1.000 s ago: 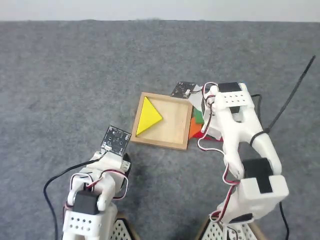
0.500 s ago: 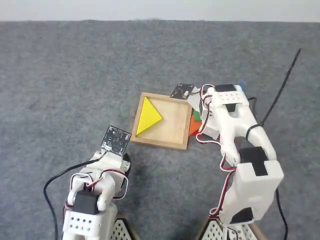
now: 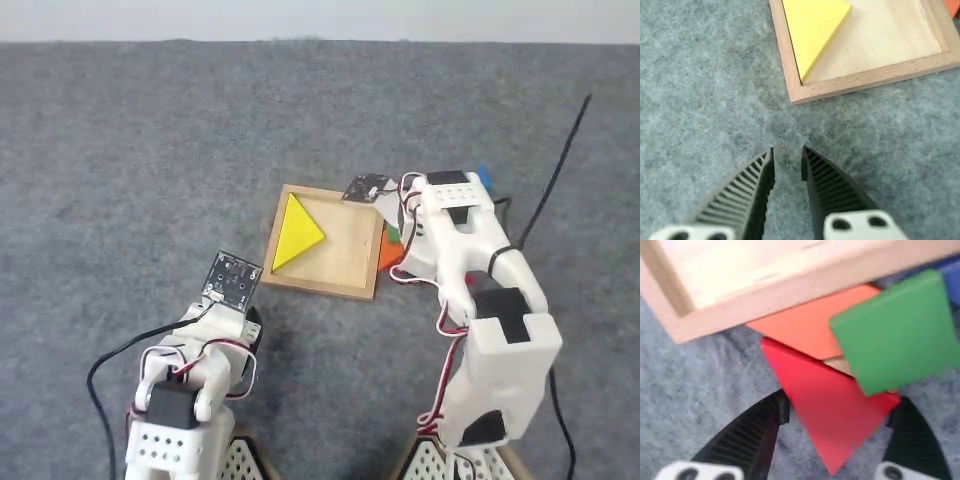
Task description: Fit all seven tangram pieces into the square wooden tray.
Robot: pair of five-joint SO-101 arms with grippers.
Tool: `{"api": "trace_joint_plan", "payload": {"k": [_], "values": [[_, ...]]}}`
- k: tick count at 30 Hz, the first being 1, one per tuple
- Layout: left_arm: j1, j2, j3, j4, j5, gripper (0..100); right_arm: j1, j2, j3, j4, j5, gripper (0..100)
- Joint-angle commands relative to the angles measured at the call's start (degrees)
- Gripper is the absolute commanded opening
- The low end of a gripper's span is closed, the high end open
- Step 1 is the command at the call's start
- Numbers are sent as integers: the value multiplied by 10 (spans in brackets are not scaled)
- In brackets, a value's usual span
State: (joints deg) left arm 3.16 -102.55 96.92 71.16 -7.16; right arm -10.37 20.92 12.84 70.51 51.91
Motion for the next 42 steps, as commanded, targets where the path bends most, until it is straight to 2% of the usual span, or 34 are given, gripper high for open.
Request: {"api": "trace_joint_plan", "payload": {"k": [1, 6, 10, 14, 18, 25, 29, 32, 37, 42], "values": [[1, -1, -4, 3, 4, 88, 6, 13, 11, 14, -17, 249], [1, -1, -4, 3, 4, 88, 7, 12, 11, 15, -21, 244], [1, -1, -4, 3, 4, 88, 29, 12, 9, 11, -78, 244], [1, -1, -4, 3, 4, 88, 87, 12, 9, 12, -160, 241], [1, -1, -4, 3, 4, 88, 147, 12, 9, 13, -214, 195], [1, -1, -4, 3, 4, 88, 250, 12, 8, 11, -236, 195], [1, -1, -4, 3, 4, 88, 280, 12, 11, 13, -229, 195], [1, -1, -4, 3, 4, 88, 263, 3, 11, 17, -199, 213], [1, -1, -4, 3, 4, 88, 195, -92, 38, 25, -156, 314], [1, -1, -4, 3, 4, 88, 98, -203, 67, 62, -39, 316]]}}
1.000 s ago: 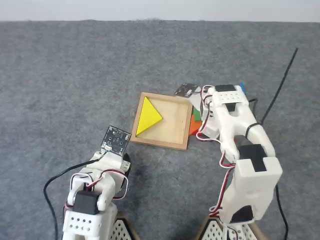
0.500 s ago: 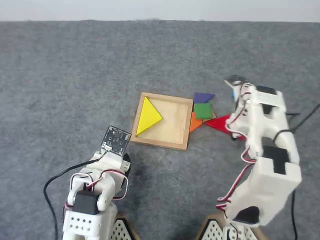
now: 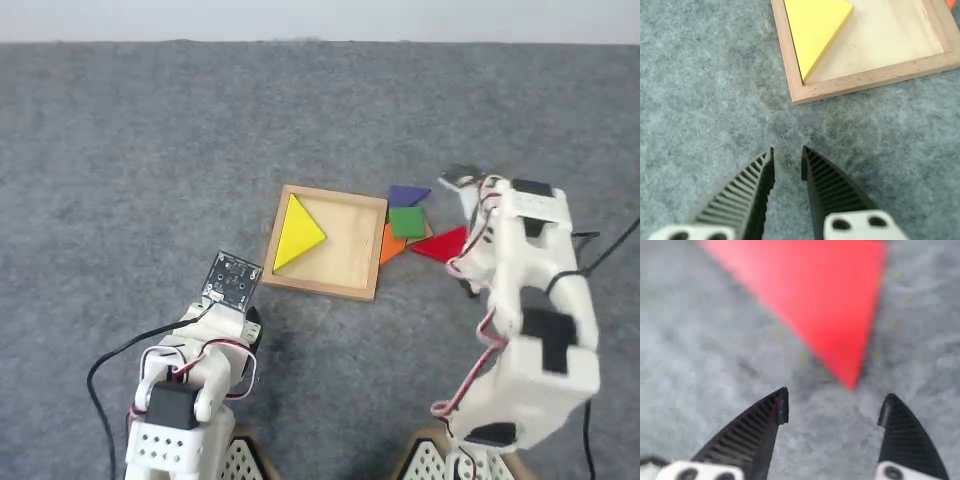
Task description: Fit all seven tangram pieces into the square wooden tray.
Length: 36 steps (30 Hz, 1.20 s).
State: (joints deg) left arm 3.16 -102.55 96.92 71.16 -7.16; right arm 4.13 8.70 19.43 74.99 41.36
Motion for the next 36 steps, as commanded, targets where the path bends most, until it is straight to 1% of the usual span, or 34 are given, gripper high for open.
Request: {"api": "trace_joint_plan", "payload": {"k": [1, 5, 8, 10, 12, 16, 18, 23, 28, 33, 36], "values": [[1, -1, -4, 3, 4, 88, -56, -86, -1, 20, 83, 316], [1, -1, -4, 3, 4, 88, -69, -59, -38, 20, 122, 318], [1, -1, -4, 3, 4, 88, -77, -6, -69, 22, 172, 318], [1, -1, -4, 3, 4, 88, -77, 35, -95, 22, 190, 318], [1, -1, -4, 3, 4, 88, -76, 69, -125, 22, 192, 333], [1, -1, -4, 3, 4, 88, -80, 126, -185, 20, 201, 409], [1, -1, -4, 3, 4, 88, -78, 150, -214, 21, 205, 426], [1, -1, -4, 3, 4, 88, -70, 189, -258, 17, 207, 419], [1, -1, -4, 3, 4, 88, -70, 223, -265, 22, 219, 416], [1, -1, -4, 3, 4, 88, -44, 253, -265, 22, 222, 412], [1, -1, -4, 3, 4, 88, -30, 255, -268, 22, 222, 367]]}}
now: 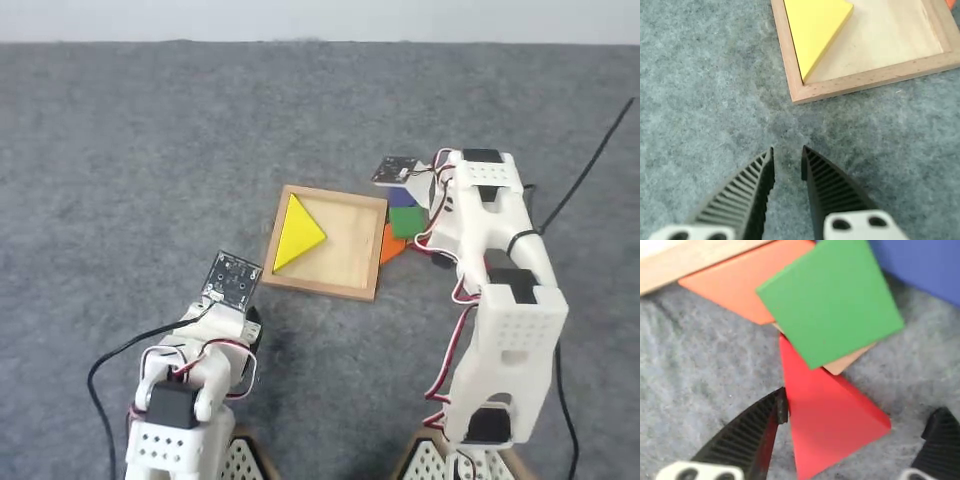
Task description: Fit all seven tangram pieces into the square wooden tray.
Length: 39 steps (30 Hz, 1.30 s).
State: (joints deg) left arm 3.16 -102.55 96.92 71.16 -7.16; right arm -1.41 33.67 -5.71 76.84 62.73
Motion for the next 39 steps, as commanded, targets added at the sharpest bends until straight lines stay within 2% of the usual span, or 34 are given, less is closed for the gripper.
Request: {"api": "trace_joint_plan", "payload": {"k": [1, 9, 11, 14, 21, 26, 33, 39], "values": [[1, -1, -4, 3, 4, 88, 27, 6, -17, 4, 8, 355], [1, -1, -4, 3, 4, 88, 27, 10, -16, 36, 7, 330], [1, -1, -4, 3, 4, 88, 29, 11, -15, 46, 2, 276], [1, -1, -4, 3, 4, 88, 29, 11, -17, 44, -47, 207], [1, -1, -4, 3, 4, 88, 28, 7, -18, 33, -193, 215], [1, -1, -4, 3, 4, 88, 29, 5, -37, 42, -271, 215], [1, -1, -4, 3, 4, 88, 23, -72, -79, 111, -313, 215], [1, -1, -4, 3, 4, 88, 23, -177, -78, 160, -316, 215]]}}
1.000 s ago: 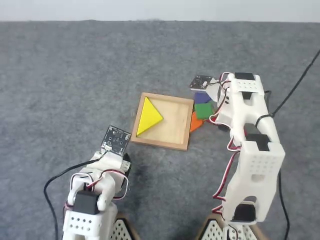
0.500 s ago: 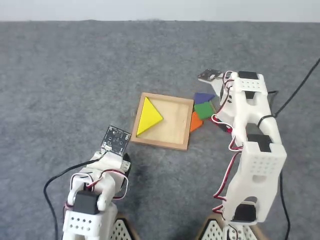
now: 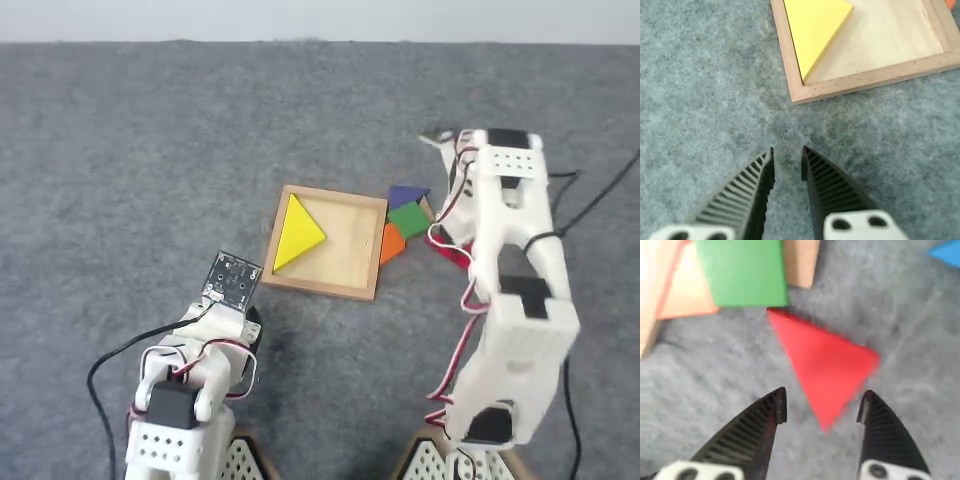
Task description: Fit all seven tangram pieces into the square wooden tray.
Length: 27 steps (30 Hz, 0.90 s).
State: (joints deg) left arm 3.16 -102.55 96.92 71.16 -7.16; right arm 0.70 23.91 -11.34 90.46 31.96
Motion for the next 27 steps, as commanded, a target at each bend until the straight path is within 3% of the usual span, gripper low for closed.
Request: {"api": "trace_joint_plan", "payload": {"k": [1, 6, 11, 17, 22, 27], "values": [[1, -1, -4, 3, 4, 88, 2, -93, -22, 28, -8, 215], [1, -1, -4, 3, 4, 88, -7, -128, -4, 29, 11, 219], [1, -1, -4, 3, 4, 88, -24, -87, 53, 22, 160, 220], [1, -1, -4, 3, 4, 88, -1, -64, 131, -102, 236, 256], [1, -1, -4, 3, 4, 88, 9, -59, 170, -166, 256, 363], [1, -1, -4, 3, 4, 88, 18, -37, 169, -191, 258, 367]]}}
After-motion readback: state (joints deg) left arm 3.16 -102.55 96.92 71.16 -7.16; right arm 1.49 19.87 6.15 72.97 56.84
